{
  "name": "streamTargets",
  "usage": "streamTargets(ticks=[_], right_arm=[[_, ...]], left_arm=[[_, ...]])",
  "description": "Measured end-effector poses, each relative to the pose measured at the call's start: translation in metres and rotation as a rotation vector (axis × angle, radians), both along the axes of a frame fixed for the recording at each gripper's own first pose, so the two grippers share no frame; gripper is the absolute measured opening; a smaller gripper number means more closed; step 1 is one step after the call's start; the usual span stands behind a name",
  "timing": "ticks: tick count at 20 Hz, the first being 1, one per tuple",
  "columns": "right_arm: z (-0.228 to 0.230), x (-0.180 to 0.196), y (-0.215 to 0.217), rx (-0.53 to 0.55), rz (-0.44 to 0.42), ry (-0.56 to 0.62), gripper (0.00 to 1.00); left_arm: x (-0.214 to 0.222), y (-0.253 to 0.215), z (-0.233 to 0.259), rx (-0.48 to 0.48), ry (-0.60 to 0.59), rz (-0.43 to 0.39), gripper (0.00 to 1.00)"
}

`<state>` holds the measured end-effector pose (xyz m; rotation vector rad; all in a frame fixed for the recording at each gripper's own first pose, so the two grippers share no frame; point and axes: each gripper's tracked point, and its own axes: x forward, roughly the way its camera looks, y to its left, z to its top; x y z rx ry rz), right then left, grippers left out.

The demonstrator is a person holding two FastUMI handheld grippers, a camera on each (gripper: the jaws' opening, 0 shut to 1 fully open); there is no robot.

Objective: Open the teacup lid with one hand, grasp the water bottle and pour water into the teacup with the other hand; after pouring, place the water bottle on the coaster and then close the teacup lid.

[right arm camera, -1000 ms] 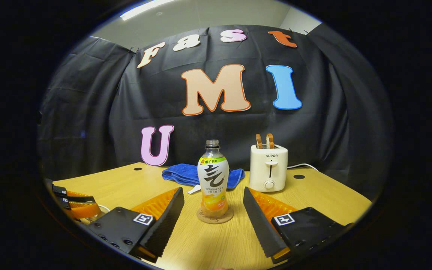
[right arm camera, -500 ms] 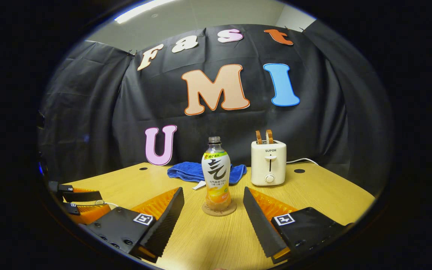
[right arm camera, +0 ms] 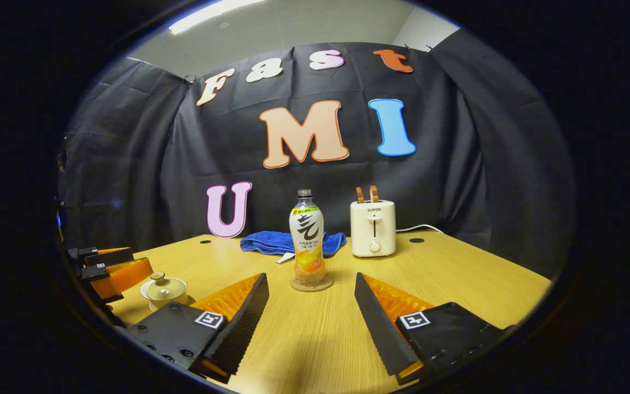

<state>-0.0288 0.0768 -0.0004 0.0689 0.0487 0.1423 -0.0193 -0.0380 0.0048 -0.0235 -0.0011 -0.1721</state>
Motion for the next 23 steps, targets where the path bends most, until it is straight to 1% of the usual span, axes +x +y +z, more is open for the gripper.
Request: streamTargets(ticks=[1,2,5,6,7,8,9,10,12,13,14,15,16,18,19,20,22,23], right_arm=[[0.0,-0.005,-0.002,0.012,-0.009,-0.005,0.99],[-0.003,-0.01,-0.004,0.016,-0.02,-0.008,0.96],[-0.009,-0.016,-0.006,0.005,-0.041,-0.006,0.96],[-0.01,-0.019,-0.005,0.002,-0.036,-0.001,0.99],[-0.008,-0.024,-0.006,0.003,-0.039,-0.007,0.96],[-0.008,-0.021,-0.006,-0.001,-0.042,-0.015,0.99],[-0.009,-0.021,-0.005,-0.009,-0.046,-0.019,0.96],[-0.008,-0.022,-0.003,-0.026,-0.049,-0.024,0.99],[-0.005,-0.024,-0.001,-0.069,-0.053,-0.049,0.97],[-0.004,-0.023,0.001,-0.063,-0.056,-0.049,0.96],[-0.006,-0.023,0.002,-0.064,-0.059,-0.047,0.98],[-0.006,-0.023,0.002,-0.061,-0.061,-0.045,1.0],[-0.006,-0.023,0.002,-0.064,-0.062,-0.048,0.97],[-0.005,-0.024,-0.001,-0.062,-0.069,-0.048,0.97],[-0.005,-0.023,-0.001,-0.064,-0.071,-0.048,0.99],[-0.006,-0.024,-0.001,-0.062,-0.073,-0.047,0.97],[-0.006,-0.024,-0.001,-0.063,-0.075,-0.048,0.97],[-0.005,-0.024,-0.001,-0.063,-0.077,-0.048,0.99]], left_arm=[[-0.002,0.001,-0.003,-0.005,0.007,0.003,0.96],[-0.003,0.0,-0.005,-0.009,0.012,0.006,0.96],[-0.002,0.002,-0.006,-0.006,0.009,0.028,0.97],[-0.003,0.002,-0.005,-0.003,0.003,0.03,0.96],[-0.004,0.001,-0.004,0.003,-0.002,0.034,0.96],[-0.004,0.003,-0.004,0.011,-0.004,0.039,0.96],[-0.003,0.005,-0.006,0.016,-0.002,0.051,0.95],[-0.002,0.01,-0.007,0.014,0.006,0.075,0.96],[-0.001,0.016,-0.007,0.017,0.01,0.111,0.97],[-0.001,0.015,-0.007,0.018,0.01,0.116,0.96],[-0.002,0.015,-0.006,0.017,0.005,0.117,1.0],[-0.003,0.016,-0.004,0.015,-0.003,0.121,0.97],[-0.004,0.017,-0.001,0.013,-0.016,0.125,0.97],[-0.003,0.016,-0.001,0.012,-0.022,0.125,0.96],[-0.003,0.016,-0.002,0.012,-0.019,0.124,0.96],[-0.001,0.015,-0.004,0.016,-0.01,0.119,0.96],[0.001,0.013,-0.008,0.022,0.01,0.11,0.96],[0.001,0.013,-0.007,0.02,0.007,0.108,0.96]])
